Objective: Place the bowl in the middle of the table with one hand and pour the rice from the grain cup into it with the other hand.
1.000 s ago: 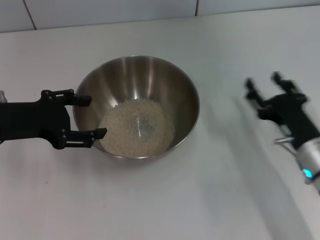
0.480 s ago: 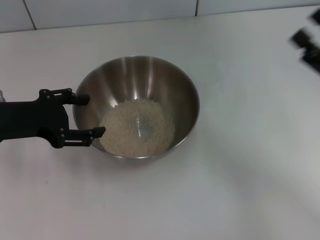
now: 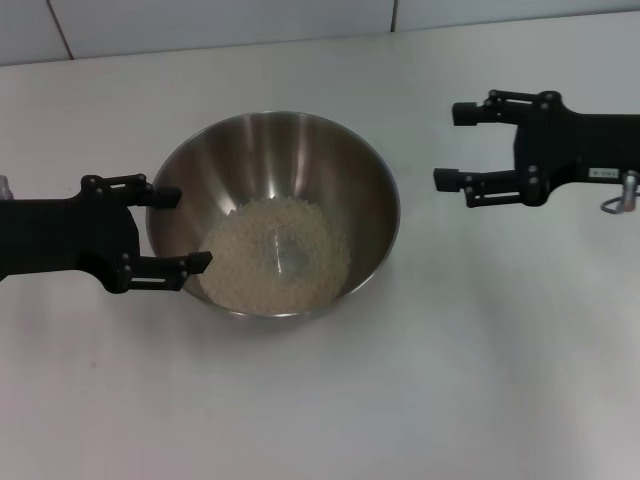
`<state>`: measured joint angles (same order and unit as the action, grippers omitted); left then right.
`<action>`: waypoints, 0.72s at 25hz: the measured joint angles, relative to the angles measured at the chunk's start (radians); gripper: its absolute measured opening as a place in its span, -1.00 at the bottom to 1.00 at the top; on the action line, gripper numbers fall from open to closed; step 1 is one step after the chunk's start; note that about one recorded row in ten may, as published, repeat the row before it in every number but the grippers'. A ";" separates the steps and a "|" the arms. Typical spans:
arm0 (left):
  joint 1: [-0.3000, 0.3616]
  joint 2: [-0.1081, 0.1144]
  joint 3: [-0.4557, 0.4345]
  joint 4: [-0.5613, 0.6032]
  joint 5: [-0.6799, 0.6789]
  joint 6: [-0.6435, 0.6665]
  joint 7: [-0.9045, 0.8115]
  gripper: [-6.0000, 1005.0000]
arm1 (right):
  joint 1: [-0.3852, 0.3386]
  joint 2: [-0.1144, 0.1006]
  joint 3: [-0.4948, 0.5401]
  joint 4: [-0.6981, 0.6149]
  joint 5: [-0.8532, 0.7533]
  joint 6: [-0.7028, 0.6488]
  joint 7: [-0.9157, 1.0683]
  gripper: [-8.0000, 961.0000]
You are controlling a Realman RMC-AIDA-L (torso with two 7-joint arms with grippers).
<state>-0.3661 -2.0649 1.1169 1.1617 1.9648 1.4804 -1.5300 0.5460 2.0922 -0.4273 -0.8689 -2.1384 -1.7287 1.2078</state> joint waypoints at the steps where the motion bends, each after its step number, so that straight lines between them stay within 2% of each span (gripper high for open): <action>1: 0.000 0.000 0.000 0.000 0.000 0.000 0.000 0.65 | -0.005 0.000 -0.048 -0.016 0.017 0.021 0.015 0.72; 5: -0.002 0.001 -0.004 0.004 0.006 0.000 -0.001 0.65 | -0.045 0.001 -0.247 -0.103 0.084 0.116 0.084 0.72; 9: 0.001 0.002 -0.004 0.007 0.008 0.005 -0.002 0.65 | -0.126 0.001 -0.476 -0.237 0.171 0.221 0.177 0.72; 13: 0.004 0.002 -0.003 0.007 0.009 0.004 -0.002 0.65 | -0.162 0.002 -0.561 -0.291 0.189 0.273 0.208 0.72; 18: 0.007 0.003 -0.004 0.008 0.009 0.005 -0.002 0.65 | -0.164 0.002 -0.569 -0.291 0.191 0.278 0.220 0.72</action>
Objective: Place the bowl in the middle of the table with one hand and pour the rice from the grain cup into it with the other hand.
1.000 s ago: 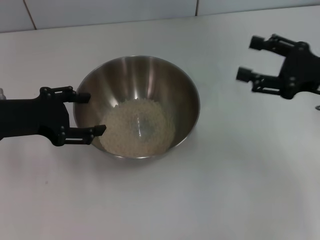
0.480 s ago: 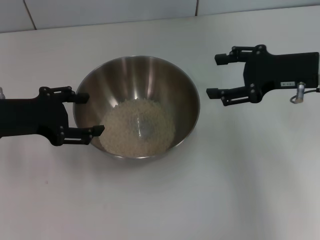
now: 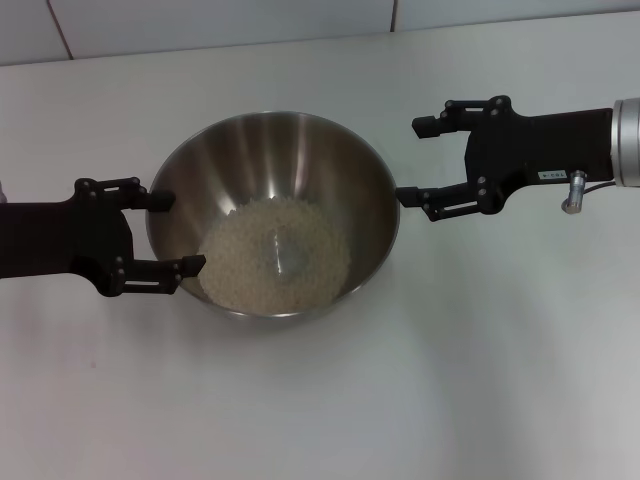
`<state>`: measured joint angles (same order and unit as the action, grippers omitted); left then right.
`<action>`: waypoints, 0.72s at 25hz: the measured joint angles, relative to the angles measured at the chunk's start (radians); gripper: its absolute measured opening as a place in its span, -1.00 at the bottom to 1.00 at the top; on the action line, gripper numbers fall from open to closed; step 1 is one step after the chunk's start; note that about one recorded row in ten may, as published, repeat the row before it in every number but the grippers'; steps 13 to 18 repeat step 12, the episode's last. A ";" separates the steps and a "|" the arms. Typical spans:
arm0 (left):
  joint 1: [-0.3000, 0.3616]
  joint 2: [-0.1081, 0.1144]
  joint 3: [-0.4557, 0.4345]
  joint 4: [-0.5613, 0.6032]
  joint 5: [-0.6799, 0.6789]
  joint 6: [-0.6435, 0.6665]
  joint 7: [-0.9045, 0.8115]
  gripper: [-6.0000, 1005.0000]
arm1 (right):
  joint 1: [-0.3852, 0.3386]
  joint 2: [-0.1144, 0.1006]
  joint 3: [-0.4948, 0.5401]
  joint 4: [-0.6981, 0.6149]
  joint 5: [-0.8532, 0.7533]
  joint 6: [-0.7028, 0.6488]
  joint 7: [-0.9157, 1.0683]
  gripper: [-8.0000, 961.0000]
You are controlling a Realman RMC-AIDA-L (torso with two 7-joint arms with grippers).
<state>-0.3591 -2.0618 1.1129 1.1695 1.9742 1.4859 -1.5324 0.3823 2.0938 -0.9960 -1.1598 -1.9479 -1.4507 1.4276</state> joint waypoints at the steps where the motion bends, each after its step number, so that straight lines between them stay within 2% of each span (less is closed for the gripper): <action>1: 0.000 0.000 0.000 0.000 0.000 0.000 0.000 0.65 | 0.000 0.000 0.000 0.000 0.000 0.000 0.000 0.72; 18: 0.001 0.000 -0.001 0.001 0.000 0.001 0.000 0.65 | 0.000 0.000 -0.003 0.001 0.001 0.005 0.006 0.72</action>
